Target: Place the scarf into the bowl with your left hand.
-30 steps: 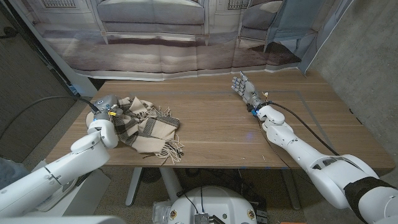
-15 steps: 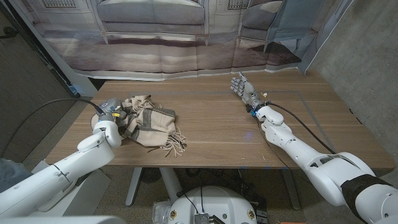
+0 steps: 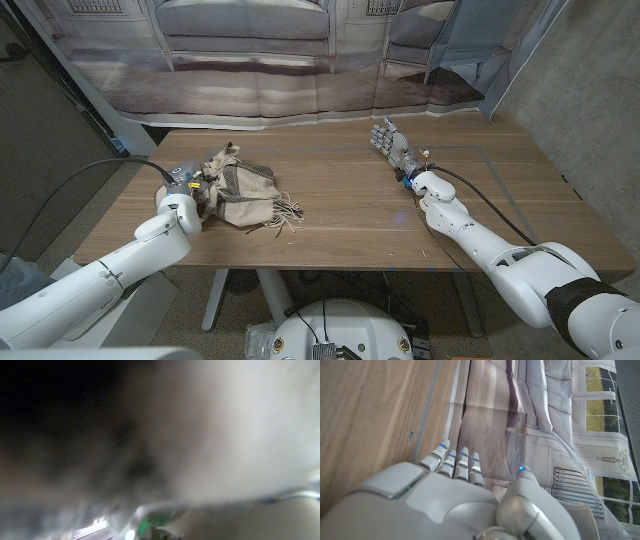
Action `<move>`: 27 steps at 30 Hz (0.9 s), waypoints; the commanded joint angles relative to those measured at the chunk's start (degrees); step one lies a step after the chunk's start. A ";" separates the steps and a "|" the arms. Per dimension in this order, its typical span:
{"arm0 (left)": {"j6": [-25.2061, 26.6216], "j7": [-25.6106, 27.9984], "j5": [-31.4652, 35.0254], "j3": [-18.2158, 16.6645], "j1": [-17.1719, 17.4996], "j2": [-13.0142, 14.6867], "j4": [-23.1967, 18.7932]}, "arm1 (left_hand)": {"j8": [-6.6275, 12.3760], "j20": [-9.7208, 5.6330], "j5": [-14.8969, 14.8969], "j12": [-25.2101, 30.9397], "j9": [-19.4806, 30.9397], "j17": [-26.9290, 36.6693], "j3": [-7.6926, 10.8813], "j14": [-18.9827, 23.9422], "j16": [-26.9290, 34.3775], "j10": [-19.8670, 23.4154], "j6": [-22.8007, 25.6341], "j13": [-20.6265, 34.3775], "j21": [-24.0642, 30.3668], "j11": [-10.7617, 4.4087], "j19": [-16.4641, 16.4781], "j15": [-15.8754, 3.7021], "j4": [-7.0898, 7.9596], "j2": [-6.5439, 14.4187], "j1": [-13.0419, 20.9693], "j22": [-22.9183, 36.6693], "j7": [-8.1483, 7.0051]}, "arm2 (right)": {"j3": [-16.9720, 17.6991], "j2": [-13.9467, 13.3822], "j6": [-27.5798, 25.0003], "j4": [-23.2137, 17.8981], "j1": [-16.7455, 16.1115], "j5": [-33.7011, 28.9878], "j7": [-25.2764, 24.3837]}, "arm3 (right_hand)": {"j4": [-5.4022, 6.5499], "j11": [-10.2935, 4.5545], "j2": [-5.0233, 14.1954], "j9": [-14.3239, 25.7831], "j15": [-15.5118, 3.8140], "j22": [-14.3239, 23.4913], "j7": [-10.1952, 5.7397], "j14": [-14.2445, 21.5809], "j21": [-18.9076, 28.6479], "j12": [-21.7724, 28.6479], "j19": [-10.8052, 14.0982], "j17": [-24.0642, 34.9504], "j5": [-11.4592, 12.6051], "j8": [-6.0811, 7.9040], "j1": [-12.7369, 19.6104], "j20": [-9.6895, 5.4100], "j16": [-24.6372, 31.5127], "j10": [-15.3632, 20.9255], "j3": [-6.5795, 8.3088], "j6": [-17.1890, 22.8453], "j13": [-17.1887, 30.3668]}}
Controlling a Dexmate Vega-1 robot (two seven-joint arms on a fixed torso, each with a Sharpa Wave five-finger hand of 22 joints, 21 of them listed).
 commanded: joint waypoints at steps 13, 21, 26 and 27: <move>0.85 -3.14 -3.45 -2.15 2.29 1.35 -2.29 | -1.09 0.18 1.23 -2.36 -1.03 -0.81 3.87 1.04 -3.81 -1.73 1.47 -1.34 0.21 0.07 -2.55 -7.97 5.21 0.20 -4.35 -0.27 0.64 | -0.16 -0.39 -0.53 -1.04 -0.58 0.03 0.28 | -0.08 -0.15 0.40 0.21 -0.15 0.20 0.02 0.77 0.19 0.21 0.44 0.28 0.16 -0.18 0.26 -0.03 -0.06 0.21 -0.08 0.58 0.32; 2.05 -2.92 -3.96 -3.94 3.82 2.00 -4.54 | -1.78 2.03 1.52 -5.02 -1.95 -3.51 2.25 -1.38 -7.55 -4.00 0.70 -3.33 -0.84 -0.51 -4.58 -7.30 7.96 -2.00 -10.63 -0.50 -0.25 | -0.29 -0.31 -0.63 -0.88 -0.43 -0.03 0.52 | -0.10 -0.18 0.43 0.21 -0.03 0.20 0.02 0.74 0.19 0.22 0.44 0.28 0.16 -0.16 0.27 -0.02 -0.08 0.25 -0.09 0.63 0.32; 4.93 -3.16 -2.80 -3.27 3.47 2.48 -5.98 | -2.02 3.26 1.45 -5.99 -2.19 -4.77 1.78 -1.98 -8.66 -4.56 0.20 -4.02 -1.51 -1.01 -5.96 -7.28 8.78 -2.47 -12.44 -0.48 -1.05 | -0.35 -0.32 -0.69 -1.12 -0.63 -0.03 0.55 | -0.12 -0.24 0.46 0.21 -0.13 0.20 0.00 0.74 0.18 0.21 0.43 0.27 0.16 -0.14 0.28 -0.01 -0.08 0.24 -0.09 0.67 0.32; 4.60 -3.27 -2.79 -3.37 3.70 2.89 -6.20 | -2.03 3.33 1.43 -6.11 -2.23 -4.93 1.69 -2.19 -8.85 -4.55 0.19 -4.13 -1.56 -1.21 -6.01 -7.33 8.91 -2.55 -12.75 -0.47 -1.22 | -0.38 -0.37 -0.73 -1.24 -0.70 -0.06 0.51 | -0.12 -0.16 0.47 0.21 -0.16 0.20 -0.01 0.75 0.18 0.21 0.43 0.28 0.16 -0.14 0.28 -0.02 -0.07 0.25 -0.09 0.67 0.32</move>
